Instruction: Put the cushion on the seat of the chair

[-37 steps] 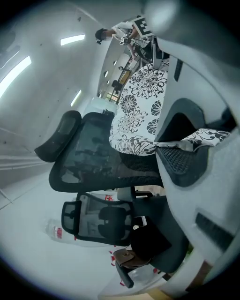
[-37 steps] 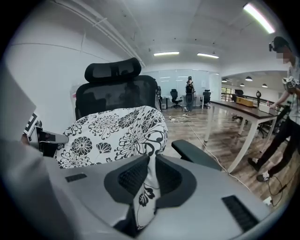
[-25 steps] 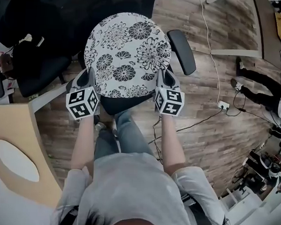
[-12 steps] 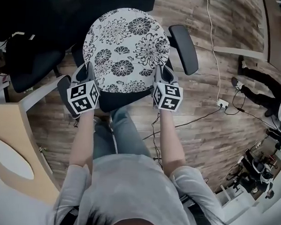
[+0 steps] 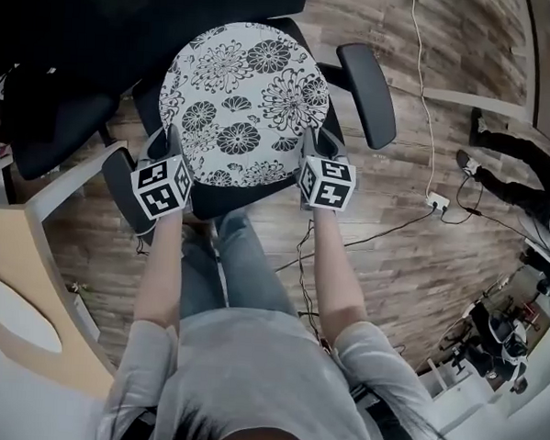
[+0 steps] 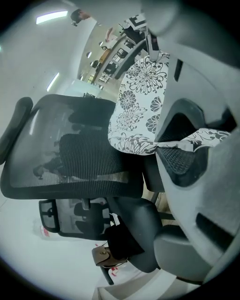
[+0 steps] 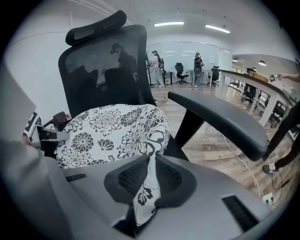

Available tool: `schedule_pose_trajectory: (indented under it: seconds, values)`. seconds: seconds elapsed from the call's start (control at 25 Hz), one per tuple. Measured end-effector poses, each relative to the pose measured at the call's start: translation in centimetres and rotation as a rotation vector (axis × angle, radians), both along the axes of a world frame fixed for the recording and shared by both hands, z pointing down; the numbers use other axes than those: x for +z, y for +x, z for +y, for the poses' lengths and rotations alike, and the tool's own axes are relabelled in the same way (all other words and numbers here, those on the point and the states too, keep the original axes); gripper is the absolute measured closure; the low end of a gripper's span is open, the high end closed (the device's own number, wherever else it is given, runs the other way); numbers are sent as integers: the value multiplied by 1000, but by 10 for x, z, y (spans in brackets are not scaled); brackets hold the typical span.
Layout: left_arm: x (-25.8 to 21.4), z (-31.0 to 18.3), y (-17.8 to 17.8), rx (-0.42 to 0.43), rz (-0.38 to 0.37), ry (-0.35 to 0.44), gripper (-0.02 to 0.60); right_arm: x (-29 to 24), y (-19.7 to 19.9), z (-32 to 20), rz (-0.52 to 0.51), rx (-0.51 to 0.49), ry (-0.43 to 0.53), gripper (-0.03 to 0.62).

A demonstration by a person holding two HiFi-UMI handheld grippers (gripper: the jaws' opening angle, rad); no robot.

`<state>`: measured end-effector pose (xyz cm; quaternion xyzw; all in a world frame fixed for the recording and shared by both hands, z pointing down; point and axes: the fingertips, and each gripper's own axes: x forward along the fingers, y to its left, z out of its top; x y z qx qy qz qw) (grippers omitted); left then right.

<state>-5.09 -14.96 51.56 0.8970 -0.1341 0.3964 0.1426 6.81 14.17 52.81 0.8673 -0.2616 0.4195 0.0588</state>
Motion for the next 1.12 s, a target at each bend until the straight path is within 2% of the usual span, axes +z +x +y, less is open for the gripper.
schedule_pose_trajectory:
  seconds: [0.2, 0.48, 0.84, 1.12]
  values:
    - [-11, -3, 7, 32, -28, 35, 558, -3, 7, 0, -23, -22, -20, 559]
    - [12, -6, 5, 48, -53, 31, 558, 23, 7, 6, -61, 14, -27, 559]
    - [39, -13, 3, 27, -118, 14, 558, 50, 13, 8, -96, 15, -60, 553]
    - [53, -16, 4, 42, -145, 26, 558, 67, 18, 10, -102, -3, -109, 539]
